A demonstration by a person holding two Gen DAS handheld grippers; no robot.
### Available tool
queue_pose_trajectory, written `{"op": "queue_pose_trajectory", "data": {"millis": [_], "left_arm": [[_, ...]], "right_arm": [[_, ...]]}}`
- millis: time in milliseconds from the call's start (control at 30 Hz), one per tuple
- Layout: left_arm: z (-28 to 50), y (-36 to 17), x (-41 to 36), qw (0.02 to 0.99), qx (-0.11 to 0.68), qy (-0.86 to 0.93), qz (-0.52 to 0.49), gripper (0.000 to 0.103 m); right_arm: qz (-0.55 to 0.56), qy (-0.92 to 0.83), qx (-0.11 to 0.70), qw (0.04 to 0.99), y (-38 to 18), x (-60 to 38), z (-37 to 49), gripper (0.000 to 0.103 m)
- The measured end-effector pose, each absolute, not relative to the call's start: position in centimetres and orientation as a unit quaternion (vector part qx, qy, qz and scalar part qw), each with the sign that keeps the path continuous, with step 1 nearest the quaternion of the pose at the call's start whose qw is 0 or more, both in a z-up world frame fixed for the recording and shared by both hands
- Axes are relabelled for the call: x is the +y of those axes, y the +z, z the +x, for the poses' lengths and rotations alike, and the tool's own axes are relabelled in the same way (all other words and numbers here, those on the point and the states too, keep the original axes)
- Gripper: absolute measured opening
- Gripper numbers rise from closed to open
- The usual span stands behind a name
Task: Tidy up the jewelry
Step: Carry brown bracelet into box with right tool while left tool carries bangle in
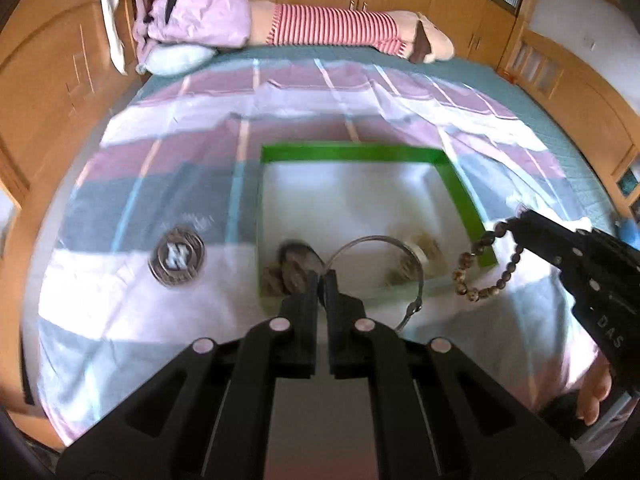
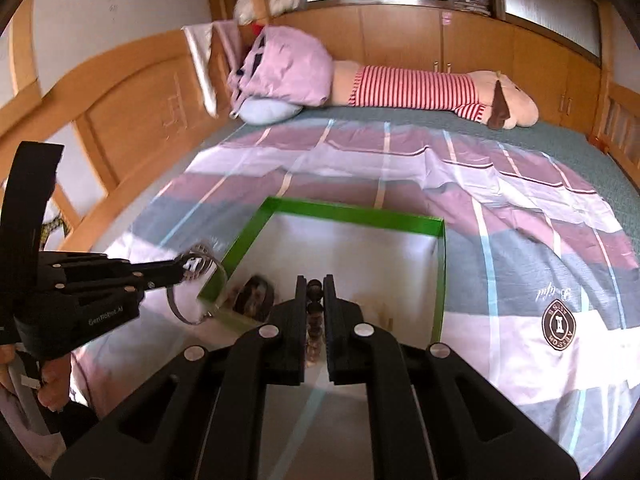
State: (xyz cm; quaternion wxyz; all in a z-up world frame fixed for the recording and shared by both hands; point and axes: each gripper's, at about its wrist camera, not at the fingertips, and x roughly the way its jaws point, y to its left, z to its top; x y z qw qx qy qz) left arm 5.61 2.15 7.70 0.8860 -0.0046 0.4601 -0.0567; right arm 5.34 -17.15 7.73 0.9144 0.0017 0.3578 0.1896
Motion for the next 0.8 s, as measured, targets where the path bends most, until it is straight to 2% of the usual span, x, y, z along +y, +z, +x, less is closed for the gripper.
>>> {"op": "queue_pose_trajectory", "data": {"millis": [133,433,500,533,567,600,667,800], "left_arm": [[8.3,7.1,2.7,0.880,0.470,-0.064,-0.031,0.004],[11.7,2.2,2.2,0.859,0.509,-0.049,-0.027,0.005],[12.0,1.4,2.3,0.854,0.517,-0.049,-0.029,0.008],[12.0,1.3,2.3,0.853,0.518,-0.047,-0.030,0.008],[12.0,1.2,2.4,0.854,0.518,-0.043,-0.028,0.010],[11.9,1.2,2.4,0.856,0.515,-0.040,-0.025,0.012],[11.8,1.4,2.4,0.860,0.509,-0.034,-0.020,0.027],[11.1,2.0,2.2,0.867,0.498,-0.034,-0.013,0.031]], "right_arm": [[0.019,0.164,0.385,0.908,5.2,-17.8,8.1,0.007],[0.040,0.141,0.439,0.887,1.3,-18.2,10.9,0.008],[0.028,0.141,0.442,0.886,1.2,-17.8,10.8,0.020],[0.023,0.138,0.440,0.887,1.2,-17.7,10.7,0.035],[0.022,0.136,0.436,0.890,1.3,-17.6,10.5,0.045],[0.023,0.135,0.429,0.893,1.5,-17.6,10.3,0.046],[0.025,0.140,0.428,0.893,1.7,-17.7,10.2,0.046],[0.026,0.145,0.427,0.892,1.7,-17.7,9.8,0.048]]}}
